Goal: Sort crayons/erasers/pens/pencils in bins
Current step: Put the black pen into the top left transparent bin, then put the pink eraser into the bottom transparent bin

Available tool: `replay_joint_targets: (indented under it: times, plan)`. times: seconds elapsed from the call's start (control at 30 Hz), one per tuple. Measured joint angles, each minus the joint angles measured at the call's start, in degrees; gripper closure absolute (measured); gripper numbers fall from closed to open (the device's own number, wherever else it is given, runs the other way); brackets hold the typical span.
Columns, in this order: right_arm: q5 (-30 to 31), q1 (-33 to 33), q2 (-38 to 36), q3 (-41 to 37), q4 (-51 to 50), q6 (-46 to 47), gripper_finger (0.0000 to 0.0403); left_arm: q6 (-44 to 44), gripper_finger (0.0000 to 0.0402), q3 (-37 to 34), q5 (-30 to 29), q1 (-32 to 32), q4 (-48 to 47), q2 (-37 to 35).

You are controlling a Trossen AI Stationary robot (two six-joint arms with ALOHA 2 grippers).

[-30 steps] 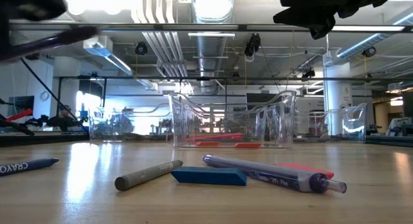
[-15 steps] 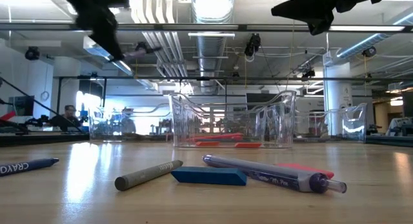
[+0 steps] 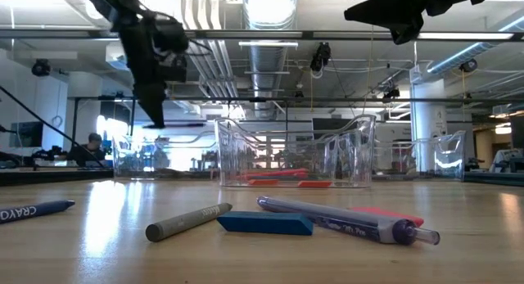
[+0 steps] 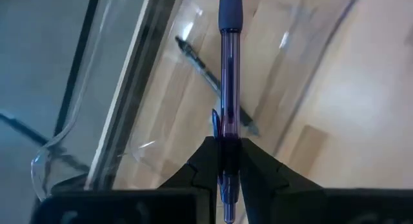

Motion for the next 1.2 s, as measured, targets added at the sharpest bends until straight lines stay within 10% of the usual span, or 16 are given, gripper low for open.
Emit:
replay_joint_targets:
  times: [0.5,0.77,1.2]
  plan:
    - [-0.1,0.0,0.2,-0.2,-0.2,1.4,0.0202,-3.4,0.0155,4.6,-7.8,-0.2,-0.5,1.2]
    - [-0.1,0.0,0.3,-0.3,-0.4,0.9,0.0202,-17.5,0.0183,-3.1,2.9,-10.0,11.9,-17.6]
    - [0.0,0.0,0.3,-0.3,-0.1,1.0,0.0202,-32.0,0.0246,-34.4,-11.1,-44.2,58.3,-26.6]
